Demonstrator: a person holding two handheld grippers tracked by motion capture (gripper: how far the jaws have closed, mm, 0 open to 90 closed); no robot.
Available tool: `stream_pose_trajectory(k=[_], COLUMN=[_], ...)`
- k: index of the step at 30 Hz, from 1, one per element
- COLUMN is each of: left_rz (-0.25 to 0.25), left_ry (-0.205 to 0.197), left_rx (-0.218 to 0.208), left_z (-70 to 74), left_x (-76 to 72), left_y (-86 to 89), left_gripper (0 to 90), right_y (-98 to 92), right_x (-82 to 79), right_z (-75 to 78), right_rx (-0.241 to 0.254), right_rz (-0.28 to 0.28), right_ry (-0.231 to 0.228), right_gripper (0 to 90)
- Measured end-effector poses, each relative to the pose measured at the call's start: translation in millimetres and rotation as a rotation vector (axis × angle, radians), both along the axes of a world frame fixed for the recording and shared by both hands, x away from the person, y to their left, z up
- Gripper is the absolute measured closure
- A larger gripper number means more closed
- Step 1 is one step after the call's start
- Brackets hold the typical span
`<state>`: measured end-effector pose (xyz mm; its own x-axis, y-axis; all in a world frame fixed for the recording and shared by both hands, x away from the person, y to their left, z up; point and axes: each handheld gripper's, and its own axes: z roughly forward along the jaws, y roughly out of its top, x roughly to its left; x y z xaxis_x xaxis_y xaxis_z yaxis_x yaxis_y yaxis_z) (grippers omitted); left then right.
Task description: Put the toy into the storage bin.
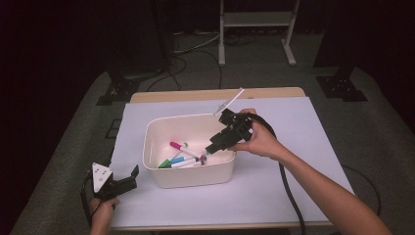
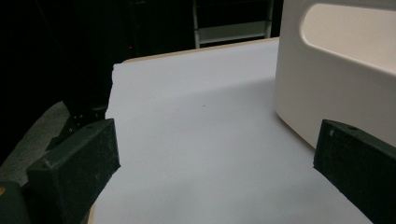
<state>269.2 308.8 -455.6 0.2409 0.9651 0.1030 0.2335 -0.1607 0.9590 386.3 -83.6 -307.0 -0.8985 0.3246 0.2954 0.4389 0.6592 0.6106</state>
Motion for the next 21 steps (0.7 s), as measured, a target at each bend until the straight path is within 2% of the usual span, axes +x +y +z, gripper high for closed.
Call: stream_pose_trajectory(k=[5,8,21], left_rz=[0.001,0.001,0.000], left_ry=[0.001,0.001,0.000], left_rx=[-0.002,-0.002,0.000], left_z=[0.0,-0.1,0.0], left_x=[0.2,0.3,0.1], left_y=[0.0,0.0,-0.1], left_gripper=[0.0,0.0,0.0], right_y=[-19.6,-29.5,-79.8], right_x=[-0.2,0.2,-4.1], right_z=[9.2,11.3,7.8], right_rx=[0.037,0.040,0.063], right_rz=[-0.042,-0.059,-0.136], right_ry=[-0.013,-0.019,-0.027], right_gripper=[50.8,50.6,49.9])
